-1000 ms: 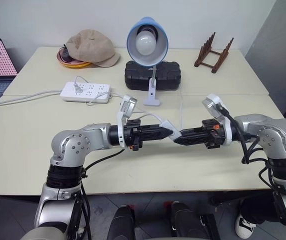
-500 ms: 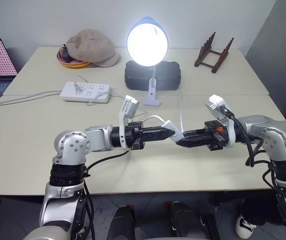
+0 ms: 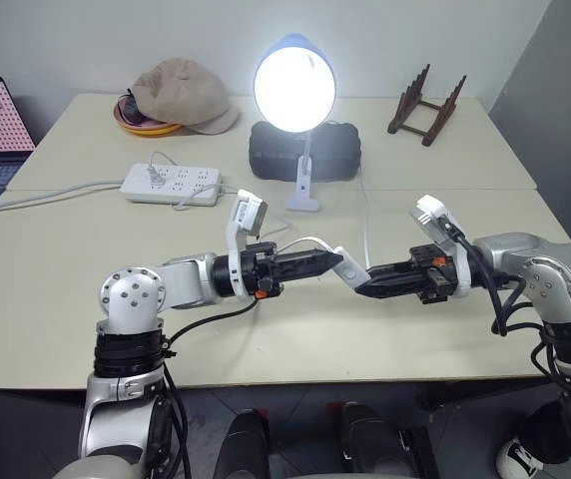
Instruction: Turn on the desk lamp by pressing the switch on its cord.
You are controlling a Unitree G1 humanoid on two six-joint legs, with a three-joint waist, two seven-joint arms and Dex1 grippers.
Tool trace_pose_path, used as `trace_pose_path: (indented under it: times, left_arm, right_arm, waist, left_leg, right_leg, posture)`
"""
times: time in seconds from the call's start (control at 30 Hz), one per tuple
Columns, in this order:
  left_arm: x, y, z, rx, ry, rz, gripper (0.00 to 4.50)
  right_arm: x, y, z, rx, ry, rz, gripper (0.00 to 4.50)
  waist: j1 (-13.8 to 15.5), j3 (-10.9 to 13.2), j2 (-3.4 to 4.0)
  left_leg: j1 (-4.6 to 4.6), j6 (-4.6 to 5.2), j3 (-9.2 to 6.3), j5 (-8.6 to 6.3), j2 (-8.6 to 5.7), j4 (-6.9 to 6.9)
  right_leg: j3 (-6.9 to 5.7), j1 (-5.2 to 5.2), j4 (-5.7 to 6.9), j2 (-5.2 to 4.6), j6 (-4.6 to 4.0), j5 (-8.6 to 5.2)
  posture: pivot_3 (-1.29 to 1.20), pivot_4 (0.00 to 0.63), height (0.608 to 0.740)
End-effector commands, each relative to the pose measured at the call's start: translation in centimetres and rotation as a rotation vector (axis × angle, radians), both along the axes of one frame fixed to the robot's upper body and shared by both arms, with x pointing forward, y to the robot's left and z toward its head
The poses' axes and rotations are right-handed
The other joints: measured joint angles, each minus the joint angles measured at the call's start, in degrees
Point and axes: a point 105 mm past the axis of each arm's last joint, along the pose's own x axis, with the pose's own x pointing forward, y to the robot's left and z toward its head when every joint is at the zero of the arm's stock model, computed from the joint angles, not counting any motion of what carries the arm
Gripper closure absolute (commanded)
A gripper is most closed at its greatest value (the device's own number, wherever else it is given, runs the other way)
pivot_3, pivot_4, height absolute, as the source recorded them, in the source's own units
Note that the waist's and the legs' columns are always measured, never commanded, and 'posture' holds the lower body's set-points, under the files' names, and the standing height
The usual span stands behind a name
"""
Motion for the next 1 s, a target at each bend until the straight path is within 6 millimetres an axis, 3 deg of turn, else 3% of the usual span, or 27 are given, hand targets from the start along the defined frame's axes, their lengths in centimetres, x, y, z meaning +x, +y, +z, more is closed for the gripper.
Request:
trace_pose_path:
  times: [0.03,0.1,0.2,0.37,0.57,0.63,0.7,0.73,1.0]
  left_arm:
    - [-1.0,1.3,0.3,0.053,-0.096,0.038,1.01]
    - [-0.9,1.8,-0.4,0.108,-0.127,0.074,0.63]
    - [-0.5,3.5,-0.7,0.221,-0.243,0.163,0.09]
    - [0.6,4.9,1.1,0.459,-0.63,0.256,0.03]
    - [1.0,5.0,0.2,0.583,-0.801,0.258,0.03]
    - [1.1,5.3,-0.4,0.633,-0.835,0.264,0.0]
    - [1.5,5.7,-0.3,0.642,-0.828,0.284,0.0]
    - [1.6,5.9,-0.3,0.646,-0.824,0.281,0.0]
    - [2.3,6.9,0.2,0.689,-0.842,0.279,0.0]
  right_arm:
    - [2.1,-0.2,0.6,-0.012,-0.064,-0.08,4.1]
    - [3.3,-0.1,0.7,-0.02,-0.095,-0.118,4.1]
    - [6.3,-0.5,-0.8,-0.153,-0.205,-0.217,4.1]
    - [10.1,-1.7,-4.8,-0.432,-0.408,-0.29,4.1]
    - [11.9,-0.8,-6.4,-0.522,-0.542,-0.268,4.1]
    - [12.0,-0.8,-6.7,-0.542,-0.577,-0.234,3.4]
    - [11.4,-1.2,-5.8,-0.499,-0.563,-0.213,2.93]
    - [11.2,-1.4,-5.3,-0.478,-0.557,-0.21,2.92]
    - [8.6,-3.7,-2.0,-0.407,-0.562,-0.286,0.91]
  waist:
    - [-0.27,0.0,0.01]
    - [-0.32,0.0,0.0]
    - [-0.27,0.0,0.0]
    - [0.11,0.02,-0.05]
    - [0.08,0.02,-0.04]
    - [-0.03,0.02,-0.04]
    - [-0.09,0.02,-0.04]
    - [-0.1,0.03,-0.04]
    - [0.16,0.03,-0.02]
  left_leg:
    - [0.0,0.0,0.01,0.0,0.0,-0.01]
    - [0.0,0.0,0.03,0.0,0.01,-0.03]
    - [0.0,-0.01,0.03,0.0,0.01,-0.03]
    - [-0.01,-0.02,0.08,0.0,0.0,-0.02]
    - [-0.08,-0.06,0.21,-0.03,-0.02,-0.19]
    - [-0.07,-0.06,0.2,-0.03,0.01,-0.25]
    - [-0.04,-0.05,0.17,-0.02,0.03,-0.34]
    - [-0.03,-0.05,0.15,-0.02,0.04,-0.31]
    - [-0.04,-0.05,0.15,-0.02,0.03,-0.24]
  right_leg:
    - [0.01,-0.02,0.0,0.0,0.0,0.0]
    - [0.03,-0.05,0.02,0.0,0.0,0.01]
    - [0.02,-0.06,0.01,0.01,-0.05,-0.02]
    - [0.03,-0.06,-0.09,-0.02,-0.07,-0.02]
    - [0.08,-0.08,-0.25,-0.1,0.2,0.12]
    - [0.07,-0.1,-0.23,-0.06,0.24,0.15]
    - [0.05,-0.11,-0.21,-0.04,0.23,0.14]
    - [0.05,-0.1,-0.19,-0.03,0.23,0.14]
    - [0.05,-0.09,-0.15,-0.03,0.02,0.02]
  posture:
    - [0.0,0.15,0.74]
    - [0.0,0.15,0.74]
    - [0.0,0.15,0.74]
    - [0.0,0.15,0.74]
    - [0.0,0.15,0.74]
    - [0.0,0.15,0.74]
    - [0.0,0.15,0.74]
    - [0.0,0.15,0.74]
    - [0.0,0.15,0.74]
